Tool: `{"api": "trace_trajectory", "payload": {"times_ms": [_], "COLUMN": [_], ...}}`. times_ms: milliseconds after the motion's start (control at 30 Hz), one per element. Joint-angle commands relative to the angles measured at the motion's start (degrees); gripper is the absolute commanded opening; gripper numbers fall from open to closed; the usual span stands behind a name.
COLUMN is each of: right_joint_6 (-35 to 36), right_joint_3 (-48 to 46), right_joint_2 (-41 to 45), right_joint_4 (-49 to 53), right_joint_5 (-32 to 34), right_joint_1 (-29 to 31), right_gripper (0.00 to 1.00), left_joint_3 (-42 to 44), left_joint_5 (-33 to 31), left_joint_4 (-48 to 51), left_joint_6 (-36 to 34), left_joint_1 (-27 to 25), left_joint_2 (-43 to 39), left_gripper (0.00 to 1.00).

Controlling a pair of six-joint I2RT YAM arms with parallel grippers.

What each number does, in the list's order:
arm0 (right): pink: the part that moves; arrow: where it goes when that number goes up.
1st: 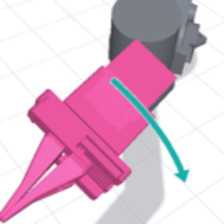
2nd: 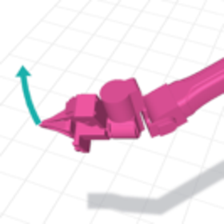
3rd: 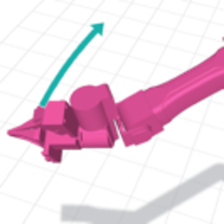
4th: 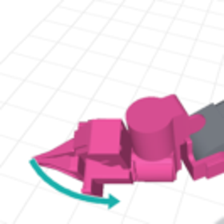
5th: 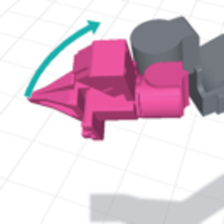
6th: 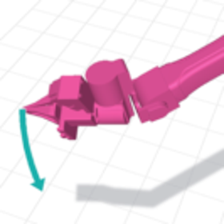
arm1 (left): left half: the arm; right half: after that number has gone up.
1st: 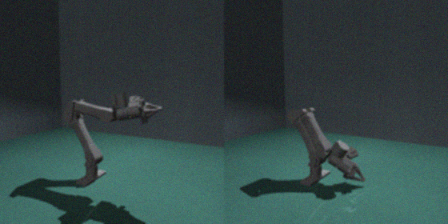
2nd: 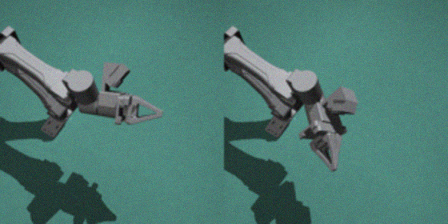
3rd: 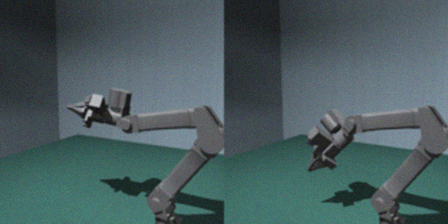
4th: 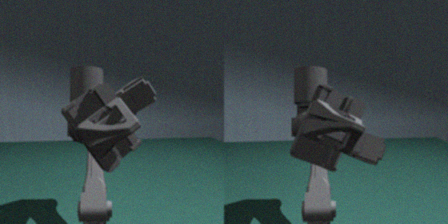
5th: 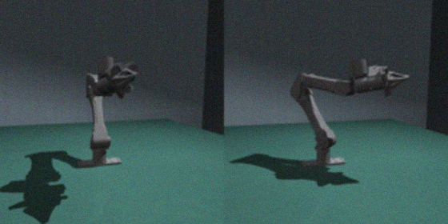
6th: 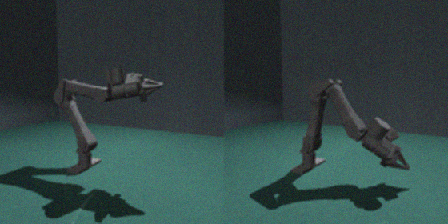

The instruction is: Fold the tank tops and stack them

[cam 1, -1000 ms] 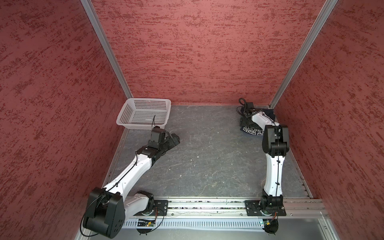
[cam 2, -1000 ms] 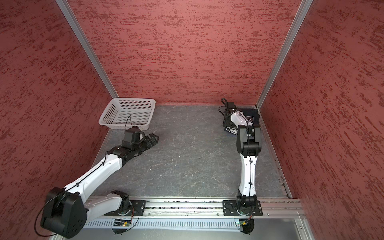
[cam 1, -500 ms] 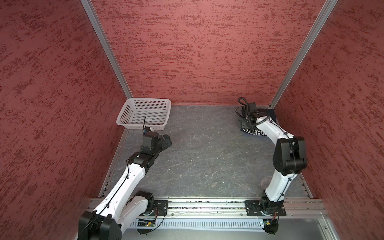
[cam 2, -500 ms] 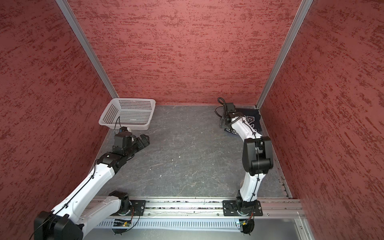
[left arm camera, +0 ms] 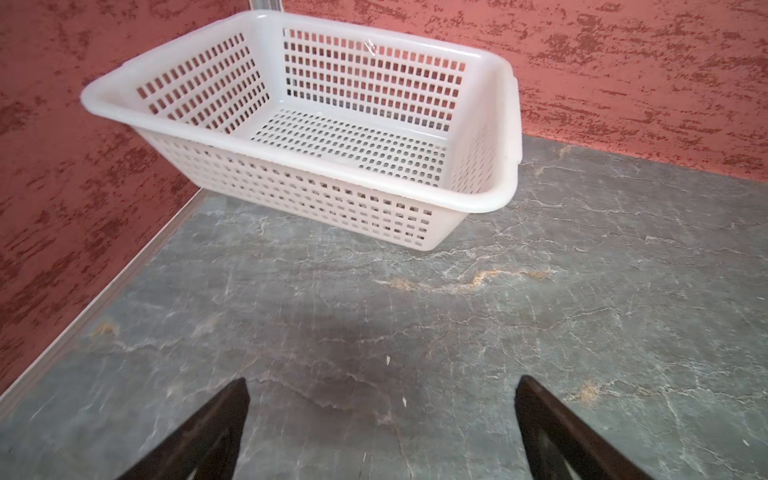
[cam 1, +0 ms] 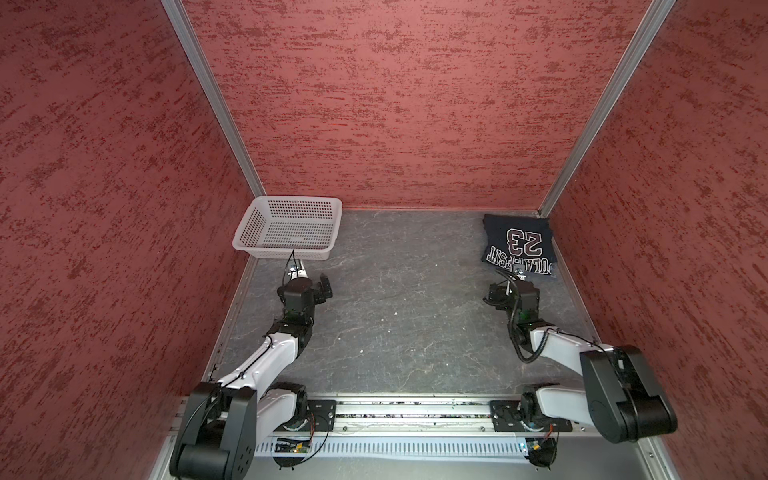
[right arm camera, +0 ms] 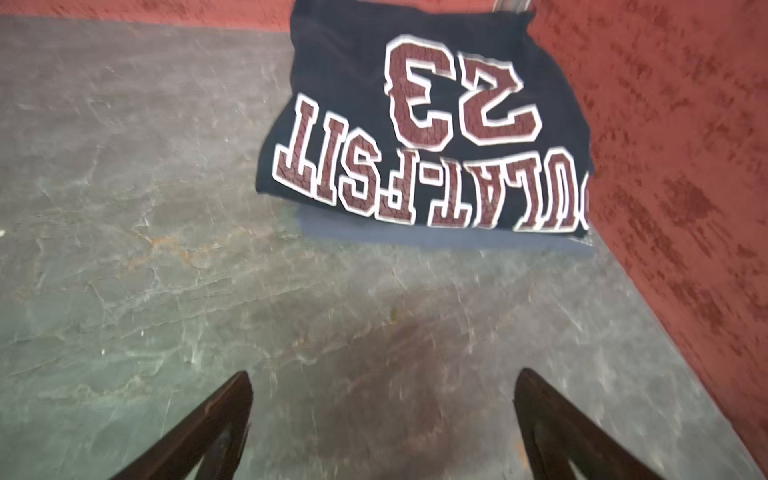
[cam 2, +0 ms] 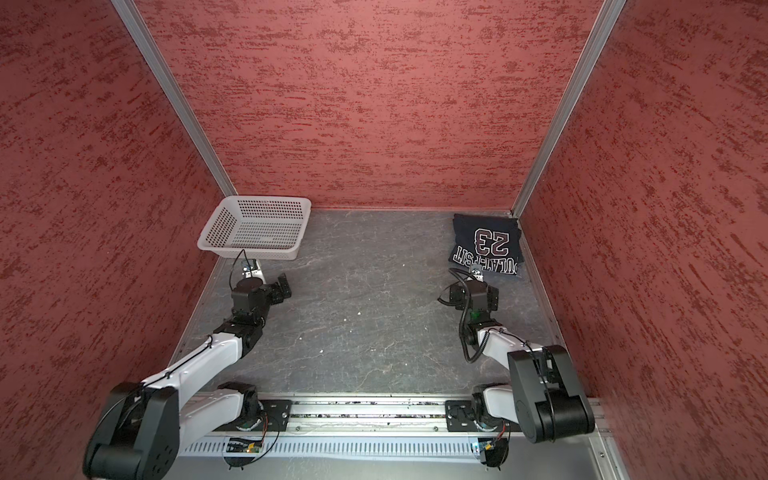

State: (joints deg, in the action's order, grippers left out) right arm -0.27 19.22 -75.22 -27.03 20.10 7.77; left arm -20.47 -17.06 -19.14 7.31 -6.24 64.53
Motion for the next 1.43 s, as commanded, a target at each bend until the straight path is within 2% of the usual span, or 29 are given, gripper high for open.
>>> {"api": "trace_trajectory", "payload": {"times_ms": [0, 33, 67, 133, 200, 233, 267, 333, 367, 400, 633, 733, 800, 867, 1000, 1267, 1333, 1400], "right_joint_6": [4.44, 5.34, 6.26, 6.61, 6.01, 4.41, 3.64, 1.48, 0.21, -0.59, -1.11, -1.96, -2.34, -3.59, -3.77, -2.25, -1.86, -0.20], "right_joint_3": [-0.09, -1.21, -2.41, -2.87, -2.43, -0.50, 0.13, 1.79, 3.10, 4.49, 4.84, 0.78, -4.32, -3.34, -5.10, -2.53, -3.20, -7.66], "right_joint_2": [-2.64, -3.11, -3.68, -5.05, -7.72, -7.75, -8.91, -10.78, -11.84, -12.10, -12.17, -11.56, -14.61, -12.96, -13.63, -13.59, -13.37, -13.58], "right_joint_4": [-20.81, -24.66, -28.70, -31.85, -35.20, -30.71, -30.28, -29.06, -27.64, -25.26, -24.43, -30.53, -43.51, -38.56, -43.33, -38.15, -39.43, -47.86], "right_joint_5": [-2.75, -4.00, -5.12, -6.92, -9.77, -8.83, -10.64, -7.37, -5.41, -5.67, -7.12, -16.36, -16.14, -12.79, -10.67, -15.09, -14.20, -15.82], "right_joint_1": [-0.05, -0.07, -0.35, -1.60, -3.15, -3.93, -5.10, -5.90, -6.27, -6.87, -7.55, -10.67, -11.32, -11.26, -10.85, -11.00, -10.50, -9.47], "right_gripper": [0.99, 0.99, 0.99, 0.99, 0.99, 0.99, 0.99, 0.99, 0.99, 0.99, 0.99, 0.99, 0.99, 0.99, 0.99, 0.99, 0.99, 0.99], "left_joint_3": [1.66, 1.63, 1.53, 1.73, 2.46, 2.08, 0.44, -0.31, -0.88, -0.56, -0.71, -0.50, -0.36, -0.44, -0.36, -0.36, -0.27, 2.87], "left_joint_5": [6.06, 6.66, 9.90, 11.37, 14.38, 14.20, 14.68, 14.97, 14.96, 14.90, 12.84, 11.08, 11.00, 10.98, 10.91, 10.91, 9.92, 9.08], "left_joint_4": [-21.21, -24.25, -25.08, -29.94, -38.23, -40.90, -33.88, -34.87, -31.75, -34.66, -32.80, -33.33, -34.09, -33.79, -33.95, -33.93, -34.10, -39.51], "left_joint_6": [-7.82, -8.89, -9.77, -10.93, -9.35, -9.68, -8.87, -8.39, -7.79, -8.09, -7.00, -6.26, -6.26, -6.26, -6.31, -6.26, -6.20, -7.34], "left_joint_1": [2.01, 2.07, 2.05, 2.84, 5.17, 5.62, 5.71, 6.39, 6.53, 6.61, 6.63, 6.74, 6.66, 6.60, 6.60, 6.62, 6.40, 5.37], "left_joint_2": [8.28, 10.67, 11.19, 14.66, 21.98, 24.75, 22.86, 23.99, 22.91, 23.91, 23.21, 23.32, 23.53, 23.49, 23.45, 23.45, 23.45, 23.07], "left_gripper": [1.00, 1.00, 1.00, 1.00, 0.99, 1.00, 1.00, 1.00, 1.00, 1.00, 1.00, 1.00, 1.00, 1.00, 1.00, 1.00, 1.00, 1.00]}}
